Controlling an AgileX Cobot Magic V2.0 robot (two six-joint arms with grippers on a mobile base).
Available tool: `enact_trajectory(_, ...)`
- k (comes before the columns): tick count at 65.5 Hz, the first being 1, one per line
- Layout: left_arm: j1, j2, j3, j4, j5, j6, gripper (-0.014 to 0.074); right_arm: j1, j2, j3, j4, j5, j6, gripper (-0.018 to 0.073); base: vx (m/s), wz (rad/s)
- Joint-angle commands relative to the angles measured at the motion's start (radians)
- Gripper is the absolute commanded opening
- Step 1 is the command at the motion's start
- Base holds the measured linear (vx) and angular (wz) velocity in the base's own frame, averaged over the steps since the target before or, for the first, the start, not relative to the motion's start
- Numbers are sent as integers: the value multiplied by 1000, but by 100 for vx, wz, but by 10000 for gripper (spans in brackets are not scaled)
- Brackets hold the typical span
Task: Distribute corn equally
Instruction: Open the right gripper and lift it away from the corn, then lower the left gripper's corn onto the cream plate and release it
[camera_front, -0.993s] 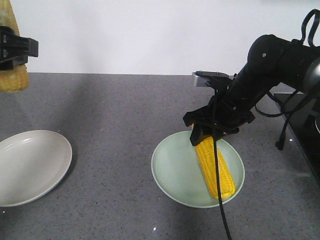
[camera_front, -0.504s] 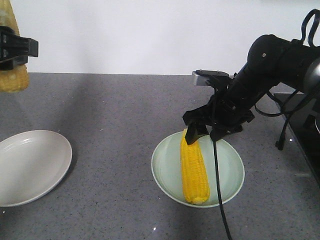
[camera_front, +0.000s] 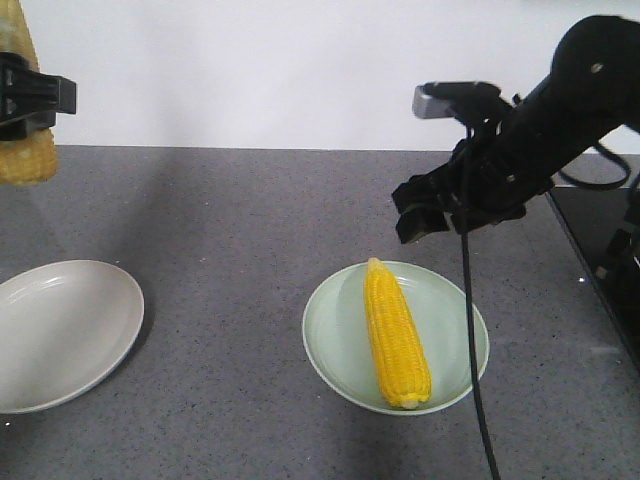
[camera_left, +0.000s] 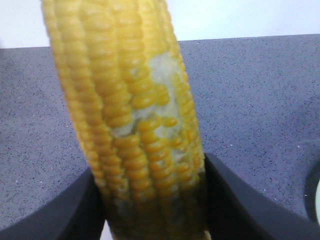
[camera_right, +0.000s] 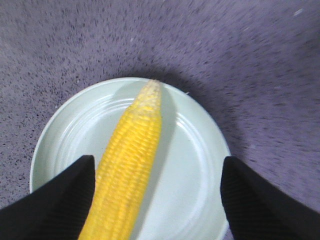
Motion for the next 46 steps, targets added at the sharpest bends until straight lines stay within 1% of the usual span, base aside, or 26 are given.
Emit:
enact_trajectory(1, 0, -22, -27, 20, -60, -7, 146, 1, -122, -23, -51, -28, 27, 514, 0, 0)
enact_trajectory(9, 0, -22, -27, 20, -60, -7, 146, 1, -216, -23, -117, -23, 68, 514, 0, 0)
enact_trajectory(20, 0, -22, -27, 20, -47, -7, 146, 1, -321, -23, -164, -6, 99, 514, 0, 0)
enact_trajectory(33, 0, -22, -27, 20, -8, -7, 146, 1, -371, -23, -192, -3, 100, 514, 0, 0)
enact_trajectory(46, 0, 1, -24, 23, 97, 7, 146, 1, -368, -23, -192, 3, 100, 514, 0, 0)
